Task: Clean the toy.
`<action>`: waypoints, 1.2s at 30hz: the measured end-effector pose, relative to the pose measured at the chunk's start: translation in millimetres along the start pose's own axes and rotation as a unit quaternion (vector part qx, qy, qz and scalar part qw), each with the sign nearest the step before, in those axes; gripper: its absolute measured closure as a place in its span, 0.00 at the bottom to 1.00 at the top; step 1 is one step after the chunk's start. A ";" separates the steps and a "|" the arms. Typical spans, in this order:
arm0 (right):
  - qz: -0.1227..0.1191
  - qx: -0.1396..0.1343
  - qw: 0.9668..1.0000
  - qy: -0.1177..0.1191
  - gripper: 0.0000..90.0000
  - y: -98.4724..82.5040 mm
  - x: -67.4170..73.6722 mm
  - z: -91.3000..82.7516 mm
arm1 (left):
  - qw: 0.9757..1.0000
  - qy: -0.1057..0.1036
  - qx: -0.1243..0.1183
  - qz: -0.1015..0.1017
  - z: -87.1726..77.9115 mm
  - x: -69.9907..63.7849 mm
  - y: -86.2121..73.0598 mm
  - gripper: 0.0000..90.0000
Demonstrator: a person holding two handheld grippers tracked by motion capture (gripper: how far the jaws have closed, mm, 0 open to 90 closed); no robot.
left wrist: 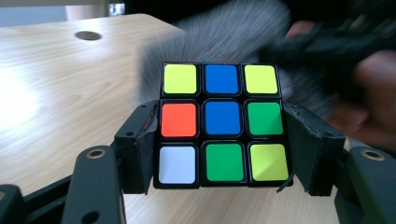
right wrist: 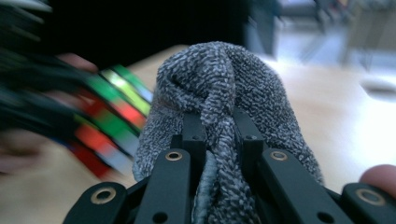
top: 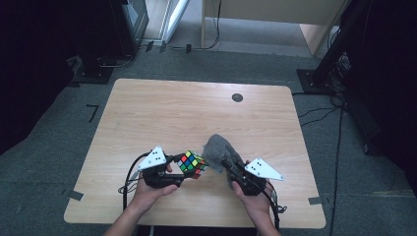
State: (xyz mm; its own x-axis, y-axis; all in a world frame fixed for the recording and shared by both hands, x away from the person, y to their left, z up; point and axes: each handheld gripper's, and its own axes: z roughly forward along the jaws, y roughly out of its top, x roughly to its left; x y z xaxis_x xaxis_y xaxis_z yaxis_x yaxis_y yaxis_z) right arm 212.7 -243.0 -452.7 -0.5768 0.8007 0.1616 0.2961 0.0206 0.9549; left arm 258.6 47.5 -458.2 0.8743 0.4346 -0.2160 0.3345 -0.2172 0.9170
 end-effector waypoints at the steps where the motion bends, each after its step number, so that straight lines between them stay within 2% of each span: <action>1: -0.009 -0.010 1.000 0.015 0.89 6.0 6.7 -3.6 | 1.000 -0.007 0.003 0.012 3.0 -4.1 -0.2 0.38; 2: -0.009 -0.010 1.000 0.015 0.89 6.0 6.7 -3.6 | 1.000 -0.007 0.003 0.012 3.0 -4.1 -0.2 0.38; 3: -0.012 -0.017 0.999 0.032 0.88 10.6 12.7 -5.9 | 1.000 -0.012 0.007 0.028 6.0 -9.1 -0.3 0.38; 4: -0.004 -0.018 0.997 0.072 0.88 15.3 20.2 -5.8 | 0.998 -0.022 0.015 0.059 11.8 -19.6 -1.0 0.38; 5: 0.006 -0.013 0.996 0.092 0.88 15.2 21.5 -3.9 | 0.997 -0.026 0.017 0.073 13.6 -24.5 -1.4 0.38; 6: 0.006 -0.013 0.996 0.092 0.88 15.2 21.5 -3.9 | 0.997 -0.026 0.017 0.073 13.6 -24.5 -1.4 0.38; 7: 0.012 -0.007 0.995 0.104 0.88 13.5 21.9 -1.4 | 0.996 -0.024 0.019 0.085 14.5 -28.6 -1.6 0.38; 8: 0.011 -0.007 0.996 0.093 0.88 7.9 18.3 1.3 | 0.995 -0.016 0.019 0.095 14.2 -31.4 -1.4 0.38; 10: 0.028 0.004 0.996 0.079 0.88 1.9 10.7 3.2 | 0.996 -0.014 0.005 0.084 9.8 -27.8 0.4 0.38; 12: 0.033 0.012 0.997 0.070 0.88 -1.1 7.1 4.0 | 0.997 -0.009 0.000 0.080 7.7 -25.5 1.2 0.38; 13: 0.045 0.024 0.996 0.070 0.88 -5.0 0.4 5.7 | 0.997 -0.004 -0.002 0.077 6.2 -23.3 1.6 0.38; 14: 0.045 0.024 0.996 0.070 0.88 -5.0 0.4 5.7 | 0.997 -0.001 -0.002 0.076 5.3 -21.3 1.4 0.38; 15: 0.058 0.025 0.995 0.081 0.88 -4.9 -1.2 5.3 | 0.997 -0.001 -0.002 0.073 5.8 -20.4 0.2 0.38; 17: 0.061 0.020 0.994 0.087 0.88 -3.2 0.5 4.3 | 0.997 -0.001 0.001 0.077 7.3 -21.7 -0.3 0.38; 18: 0.055 0.007 0.993 0.103 0.88 2.1 7.0 1.3 | 0.995 0.006 0.011 0.094 11.2 -27.1 -1.5 0.38; 19: 0.055 0.007 0.993 0.103 0.88 2.1 7.0 1.3 | 0.995 0.006 0.011 0.094 11.2 -27.1 -1.5 0.38; 20: 0.051 -0.004 0.992 0.117 0.87 6.3 11.8 -1.6 | 0.995 0.004 0.014 0.102 13.3 -31.4 -1.7 0.38; 21: 0.054 -0.007 0.991 0.118 0.87 6.8 12.4 -2.4 | 0.995 0.004 0.014 0.103 13.5 -32.3 -1.3 0.38; 24: 0.058 -0.008 0.991 0.117 0.87 4.4 9.9 -2.7 | 0.995 0.006 0.013 0.102 13.2 -32.2 -0.7 0.38; 26: 0.057 0.006 0.994 0.098 0.87 -2.5 5.0 -2.1 | 0.995 0.008 0.009 0.099 10.7 -30.9 0.1 0.38; 29: 0.055 0.013 0.994 0.088 0.87 -5.2 2.9 -3.7 | 0.995 0.008 0.004 0.097 9.2 -31.5 1.0 0.38; 31: 0.054 0.009 0.995 0.089 0.87 -1.4 5.2 -7.1 | 0.995 0.006 0.002 0.095 9.5 -32.2 1.1 0.38; 34: 0.048 -0.010 0.993 0.108 0.87 7.7 13.1 -12.8 | 0.995 0.009 0.000 0.101 12.7 -35.5 1.5 0.38; 36: 0.041 -0.015 0.993 0.109 0.87 10.9 16.5 -15.0 | 0.995 0.008 -0.001 0.102 13.1 -35.7 1.8 0.38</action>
State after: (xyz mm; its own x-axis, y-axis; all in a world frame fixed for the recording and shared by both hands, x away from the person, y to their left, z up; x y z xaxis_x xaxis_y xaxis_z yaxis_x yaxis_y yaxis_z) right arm 195.0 -238.5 -436.0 -0.7034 0.6507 0.2862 0.3285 -0.0595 0.9426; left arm 232.6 20.2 -453.2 0.9182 0.3957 -0.0195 0.1493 -0.3000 0.9422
